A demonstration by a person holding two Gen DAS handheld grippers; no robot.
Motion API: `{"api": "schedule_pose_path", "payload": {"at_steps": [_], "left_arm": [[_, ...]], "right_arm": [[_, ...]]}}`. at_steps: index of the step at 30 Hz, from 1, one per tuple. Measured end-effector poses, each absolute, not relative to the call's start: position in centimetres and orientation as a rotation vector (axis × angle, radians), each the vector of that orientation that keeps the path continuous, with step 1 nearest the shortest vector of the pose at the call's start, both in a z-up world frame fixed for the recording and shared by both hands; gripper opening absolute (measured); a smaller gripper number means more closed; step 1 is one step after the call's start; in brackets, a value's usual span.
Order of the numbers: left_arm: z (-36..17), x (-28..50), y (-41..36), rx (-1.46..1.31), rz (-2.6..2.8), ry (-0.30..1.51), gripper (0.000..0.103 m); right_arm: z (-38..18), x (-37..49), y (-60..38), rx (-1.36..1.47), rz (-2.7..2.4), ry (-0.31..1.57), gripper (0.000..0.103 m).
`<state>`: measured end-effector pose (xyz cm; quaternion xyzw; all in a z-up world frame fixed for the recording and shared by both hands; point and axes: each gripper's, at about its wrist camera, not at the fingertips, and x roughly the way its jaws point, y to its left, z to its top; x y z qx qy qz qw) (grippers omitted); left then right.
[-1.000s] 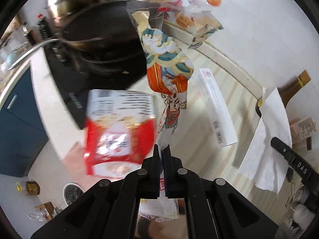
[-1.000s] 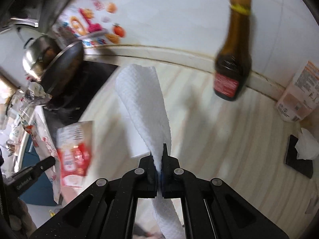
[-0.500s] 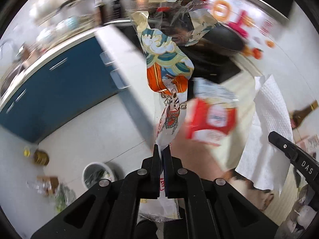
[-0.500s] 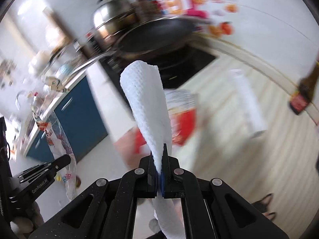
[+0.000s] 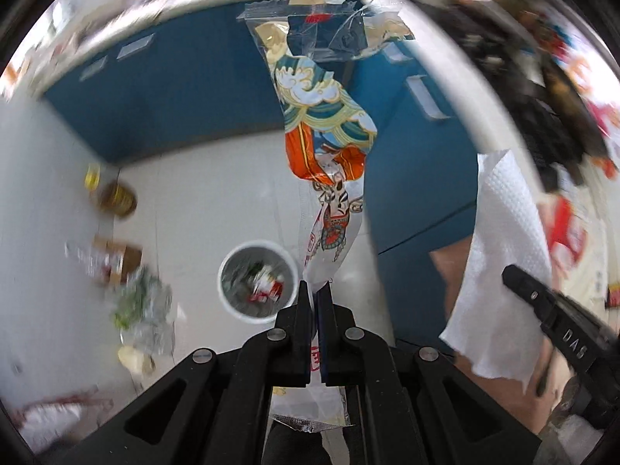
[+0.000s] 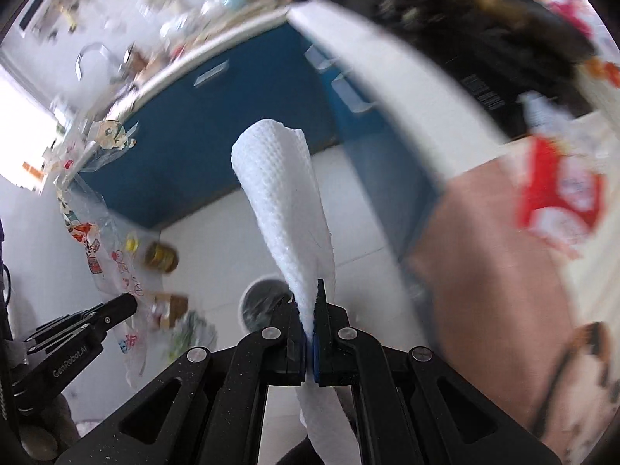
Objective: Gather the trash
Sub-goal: 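Carry the wrapper and paper towel over the wastebasket, then open both tools to drop wrapper and paper towel into the wastebasket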
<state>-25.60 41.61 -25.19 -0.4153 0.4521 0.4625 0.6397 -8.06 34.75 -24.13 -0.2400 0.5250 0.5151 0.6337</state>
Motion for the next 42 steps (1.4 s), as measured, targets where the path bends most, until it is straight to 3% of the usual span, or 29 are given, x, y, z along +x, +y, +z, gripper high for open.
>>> {"api": "schedule_pose_path", "payload": {"at_steps": [4, 10, 19, 23, 26, 28, 29, 30, 31, 32, 34, 37, 42], "left_arm": [[-32.6, -30.9, 44.2, -1.172, 1.068, 1.014, 0.0], [-49.0, -38.3, 46.5, -1.538, 1.057, 0.95, 0.0], [-73.0, -40.0, 49.0, -1.799, 0.955, 0.904, 0.0], [-78.9, -39.2, 49.9, -1.826, 0.912, 0.964, 0.001], [-80.3, -39.1, 50.0, -1.804, 0.936, 1.01, 0.004], [-80.2, -39.5, 49.9, -1.789, 0.966, 1.025, 0.011], [-79.9, -39.8, 49.6, -1.783, 0.972, 1.022, 0.037], [-79.5, -39.8, 49.5, -1.778, 0.98, 1.02, 0.085], [-79.1, -40.1, 49.3, -1.771, 0.989, 1.017, 0.103], [-78.5, -40.2, 49.2, -1.759, 1.001, 1.011, 0.103], [-77.5, -40.6, 49.3, -1.749, 1.016, 1.016, 0.103], [-76.0, -41.2, 49.2, -1.704, 1.067, 1.016, 0.103], [-71.7, -41.9, 48.0, -1.502, 1.243, 1.096, 0.103]], "right_arm": [[-32.1, -12.6, 37.9, -0.616, 1.236, 1.333, 0.002], [-51.2, -17.6, 42.3, -0.652, 1.302, 1.652, 0.001], [-74.5, -21.3, 46.1, -0.774, 1.264, 1.726, 0.002], [-80.1, -21.3, 47.2, -0.834, 1.251, 1.713, 0.002], [-82.8, -21.9, 48.1, -0.899, 1.246, 1.701, 0.002], [-83.6, -22.3, 48.4, -0.929, 1.248, 1.689, 0.003], [-83.7, -22.3, 48.7, -0.94, 1.244, 1.676, 0.009], [-83.5, -22.4, 48.9, -0.948, 1.242, 1.665, 0.022], [-83.3, -22.4, 49.0, -0.947, 1.241, 1.662, 0.03], [-83.1, -22.3, 49.0, -0.94, 1.239, 1.663, 0.043], [-82.1, -22.4, 49.2, -0.935, 1.243, 1.65, 0.045], [-80.5, -22.9, 49.5, -0.947, 1.257, 1.621, 0.059], [-76.3, -23.5, 48.7, -1.025, 1.304, 1.467, 0.093]]}}
